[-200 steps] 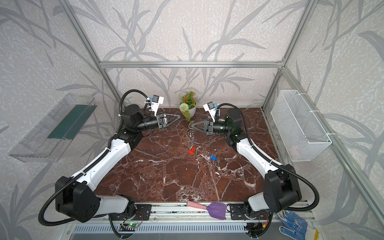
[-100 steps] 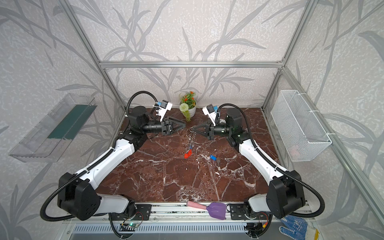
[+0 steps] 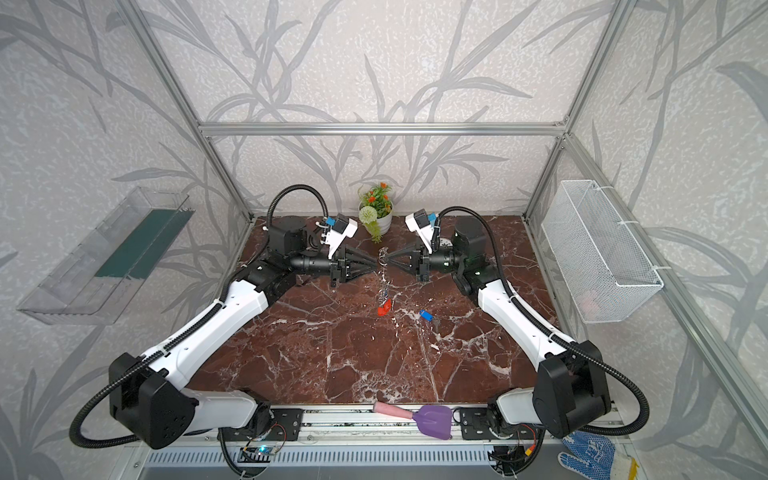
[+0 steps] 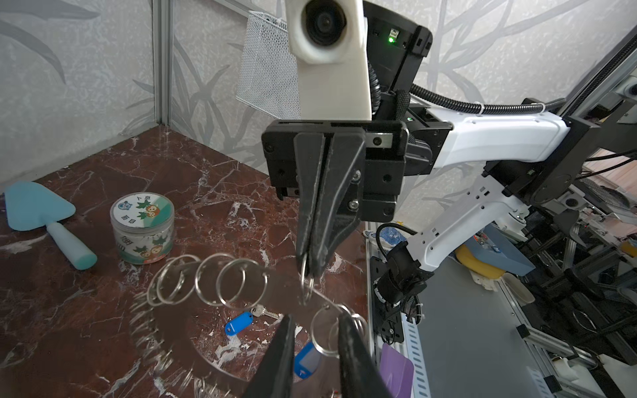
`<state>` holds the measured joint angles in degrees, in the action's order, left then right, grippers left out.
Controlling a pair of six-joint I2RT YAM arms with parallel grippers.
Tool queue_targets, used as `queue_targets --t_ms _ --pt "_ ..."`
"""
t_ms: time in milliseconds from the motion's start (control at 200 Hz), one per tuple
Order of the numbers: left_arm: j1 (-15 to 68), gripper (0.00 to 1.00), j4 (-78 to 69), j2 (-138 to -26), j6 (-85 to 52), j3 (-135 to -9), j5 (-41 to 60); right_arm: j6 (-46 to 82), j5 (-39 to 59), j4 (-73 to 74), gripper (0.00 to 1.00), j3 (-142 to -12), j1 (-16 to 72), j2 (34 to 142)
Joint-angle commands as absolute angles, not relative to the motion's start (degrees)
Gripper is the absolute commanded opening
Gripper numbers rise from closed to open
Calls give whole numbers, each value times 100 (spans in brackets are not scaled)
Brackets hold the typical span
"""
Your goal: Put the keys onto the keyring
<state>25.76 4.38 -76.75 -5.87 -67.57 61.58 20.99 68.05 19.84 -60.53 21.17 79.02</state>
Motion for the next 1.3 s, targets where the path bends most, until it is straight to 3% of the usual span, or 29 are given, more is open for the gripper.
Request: queue_targets --t_ms 0,1080,1295 --pt "2626 24 543 -7712 -333 -7000 6111 2214 6995 2383 0 -6016 2136 7743" --pt "2859 10 756 -7912 -329 -7382 5968 2742 7176 2997 0 -5836 2148 7770" --pt "2898 0 719 -7932 -389 -7400 6008 2751 7207 2979 0 -5844 2162 7794"
